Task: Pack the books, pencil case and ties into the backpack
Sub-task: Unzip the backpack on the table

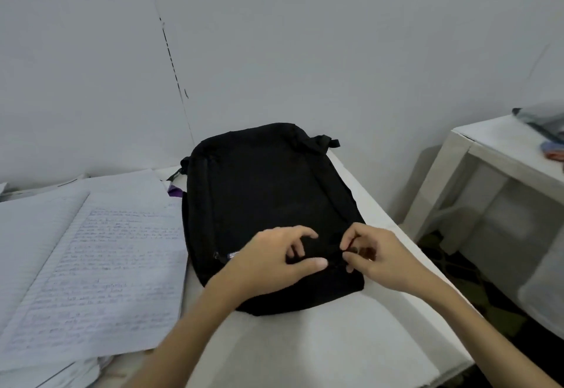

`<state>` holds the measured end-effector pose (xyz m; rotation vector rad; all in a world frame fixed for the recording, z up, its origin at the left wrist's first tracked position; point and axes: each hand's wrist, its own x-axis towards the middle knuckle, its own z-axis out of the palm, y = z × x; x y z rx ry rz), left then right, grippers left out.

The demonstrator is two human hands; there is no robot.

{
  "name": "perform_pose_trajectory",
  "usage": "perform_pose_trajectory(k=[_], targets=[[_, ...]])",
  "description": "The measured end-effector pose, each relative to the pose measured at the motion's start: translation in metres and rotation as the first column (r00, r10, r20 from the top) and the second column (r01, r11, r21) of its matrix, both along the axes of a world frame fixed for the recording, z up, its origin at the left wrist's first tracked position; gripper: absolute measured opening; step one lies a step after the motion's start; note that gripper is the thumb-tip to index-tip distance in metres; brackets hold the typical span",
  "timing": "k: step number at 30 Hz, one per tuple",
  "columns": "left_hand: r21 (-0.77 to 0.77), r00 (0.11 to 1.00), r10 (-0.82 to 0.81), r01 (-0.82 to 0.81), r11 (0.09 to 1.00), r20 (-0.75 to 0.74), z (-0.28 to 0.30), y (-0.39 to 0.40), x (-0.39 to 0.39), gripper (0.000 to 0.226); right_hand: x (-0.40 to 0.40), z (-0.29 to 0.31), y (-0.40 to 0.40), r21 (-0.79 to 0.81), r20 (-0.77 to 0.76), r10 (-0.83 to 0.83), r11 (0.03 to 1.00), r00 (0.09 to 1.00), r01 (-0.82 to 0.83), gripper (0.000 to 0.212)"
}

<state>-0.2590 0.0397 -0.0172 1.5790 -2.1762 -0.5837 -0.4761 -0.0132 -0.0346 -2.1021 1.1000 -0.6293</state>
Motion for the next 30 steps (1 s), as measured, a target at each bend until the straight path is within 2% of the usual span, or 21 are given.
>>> perform_pose_trajectory(k=[2,5,8,11,15,17,18,20,22,25,27,30], targets=[[-0.047,1.000,-0.022,0.023,0.999,0.020,-0.012,-0.013,-0.027,0.038,0.000,0.000,0.001,-0.030,-0.084,0.022,0.999,0.996,-0.024,0.022],[0.020,0.988,-0.019,0.022,1.000,-0.153,-0.028,-0.023,-0.032,0.013,-0.006,0.001,0.001,-0.069,-0.213,0.042,0.996,0.976,-0.057,0.026],[-0.005,0.971,0.009,-0.011,1.000,-0.238,-0.037,-0.022,-0.022,0.029,-0.022,0.008,-0.014,-0.148,-0.203,-0.054,0.989,0.978,0.024,0.020],[-0.027,0.963,-0.007,0.000,1.000,-0.271,-0.037,-0.018,-0.011,0.031,-0.036,0.014,-0.040,-0.188,-0.176,-0.198,0.968,0.964,0.164,0.012],[0.183,0.970,-0.028,0.073,0.980,-0.240,-0.020,-0.026,-0.006,0.026,-0.022,0.008,-0.058,-0.247,-0.265,-0.214,0.958,0.940,0.148,0.011],[0.272,0.971,0.043,0.023,0.962,-0.234,-0.006,-0.040,-0.017,0.035,-0.015,0.011,-0.063,-0.251,-0.275,-0.191,0.960,0.942,0.122,0.009],[0.293,0.974,0.098,-0.035,0.956,-0.203,-0.001,-0.050,-0.026,0.044,-0.012,0.013,-0.065,-0.238,-0.286,-0.171,0.966,0.943,0.102,0.008],[0.259,0.983,0.179,-0.161,0.952,-0.047,0.000,-0.076,-0.042,0.062,-0.009,0.019,-0.070,-0.208,-0.312,-0.131,0.976,0.941,0.067,0.008],[0.280,0.987,0.159,-0.153,0.948,0.003,-0.005,-0.095,-0.055,0.063,-0.008,0.021,-0.073,-0.202,-0.330,-0.109,0.978,0.938,0.042,0.008],[0.405,0.974,0.065,0.028,0.914,-0.215,-0.012,-0.106,-0.061,0.036,-0.011,0.016,-0.080,-0.229,-0.384,-0.121,0.973,0.915,0.032,0.008],[0.430,0.940,0.053,0.103,0.897,-0.337,-0.015,-0.106,-0.056,0.032,-0.014,0.014,-0.090,-0.218,-0.364,-0.138,0.974,0.921,0.060,0.007],[0.404,0.960,0.080,0.037,0.914,-0.270,-0.015,-0.108,-0.052,0.042,-0.015,0.021,-0.107,-0.129,-0.312,-0.125,0.988,0.942,0.088,0.013]])
